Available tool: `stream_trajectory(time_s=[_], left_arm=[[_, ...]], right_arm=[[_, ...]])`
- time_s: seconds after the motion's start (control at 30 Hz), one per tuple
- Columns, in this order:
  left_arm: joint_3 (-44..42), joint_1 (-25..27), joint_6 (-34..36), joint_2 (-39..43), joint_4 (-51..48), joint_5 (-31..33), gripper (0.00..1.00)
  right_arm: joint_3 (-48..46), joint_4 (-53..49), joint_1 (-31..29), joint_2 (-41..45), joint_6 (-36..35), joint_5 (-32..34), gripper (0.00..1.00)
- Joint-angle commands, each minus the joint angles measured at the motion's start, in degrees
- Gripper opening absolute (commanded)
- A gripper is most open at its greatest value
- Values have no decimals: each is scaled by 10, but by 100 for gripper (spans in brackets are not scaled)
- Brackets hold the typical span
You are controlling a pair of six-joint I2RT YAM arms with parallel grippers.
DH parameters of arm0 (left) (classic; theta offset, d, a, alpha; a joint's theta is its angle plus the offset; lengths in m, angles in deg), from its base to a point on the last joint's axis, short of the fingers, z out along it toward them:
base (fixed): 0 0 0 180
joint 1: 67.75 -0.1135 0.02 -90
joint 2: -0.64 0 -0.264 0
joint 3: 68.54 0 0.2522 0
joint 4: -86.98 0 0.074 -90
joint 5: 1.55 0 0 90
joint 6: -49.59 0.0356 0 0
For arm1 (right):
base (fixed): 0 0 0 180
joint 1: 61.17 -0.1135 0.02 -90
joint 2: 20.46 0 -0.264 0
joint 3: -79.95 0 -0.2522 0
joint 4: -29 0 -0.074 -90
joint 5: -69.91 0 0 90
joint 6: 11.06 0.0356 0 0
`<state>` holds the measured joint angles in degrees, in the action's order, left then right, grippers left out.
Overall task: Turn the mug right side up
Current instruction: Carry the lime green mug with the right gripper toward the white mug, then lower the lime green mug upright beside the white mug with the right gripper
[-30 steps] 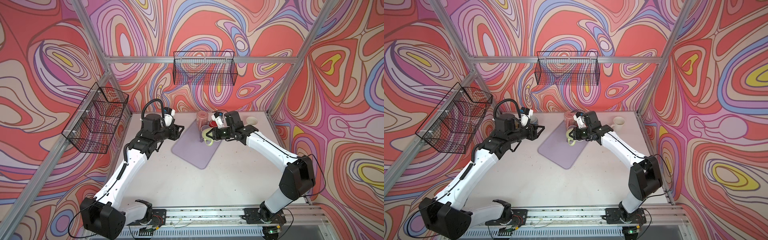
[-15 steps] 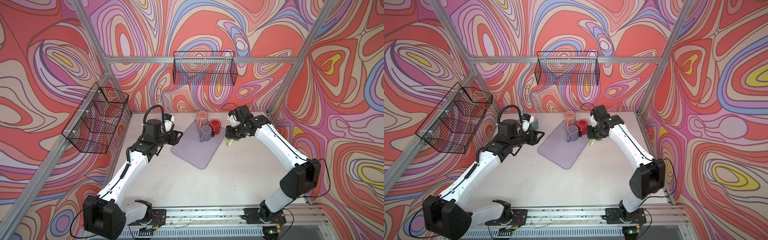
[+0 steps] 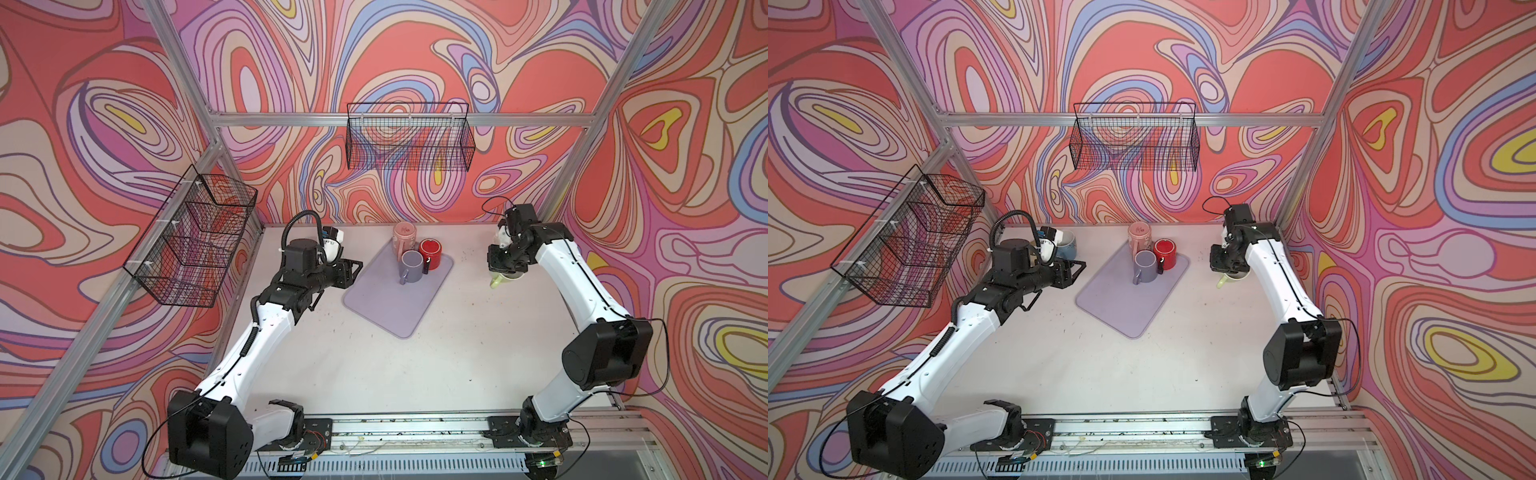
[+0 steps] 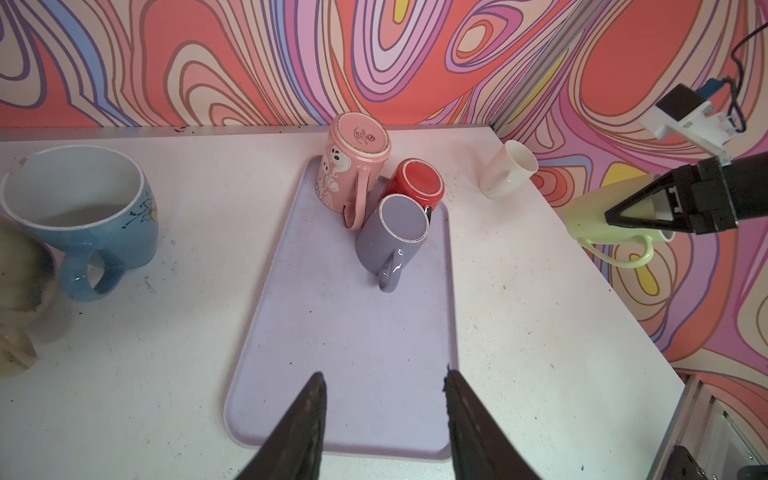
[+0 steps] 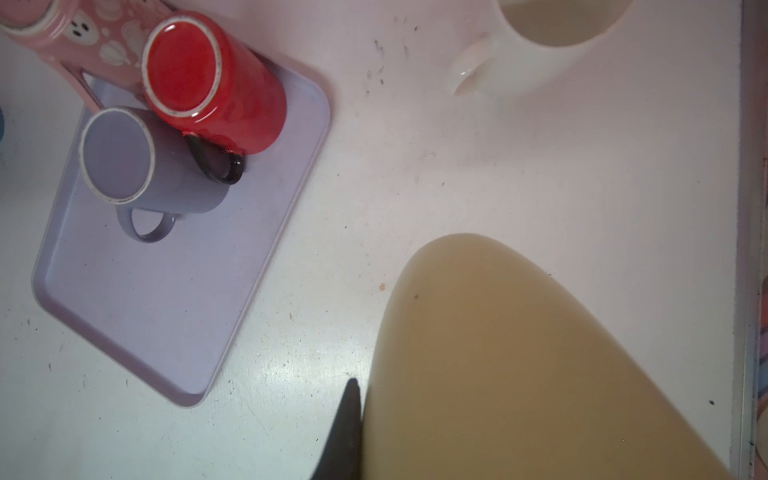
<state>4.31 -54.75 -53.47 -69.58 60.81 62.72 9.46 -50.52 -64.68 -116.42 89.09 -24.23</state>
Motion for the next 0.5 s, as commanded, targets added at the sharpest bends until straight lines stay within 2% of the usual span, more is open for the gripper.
stream_trajectory(time_s=[0.0,0.23,0.47], left_arm=[[-6,-6,-6,14,16,-15,49],[-7,-6,-7,16,17,-18,49],[-8,-7,-7,16,17,-19,49]], right_arm=[[40,-1,38,-10,-32,-6,0],[72,-15,94,-50,-62,-31,0],[118,-22,124,-115,-72,-20,0]])
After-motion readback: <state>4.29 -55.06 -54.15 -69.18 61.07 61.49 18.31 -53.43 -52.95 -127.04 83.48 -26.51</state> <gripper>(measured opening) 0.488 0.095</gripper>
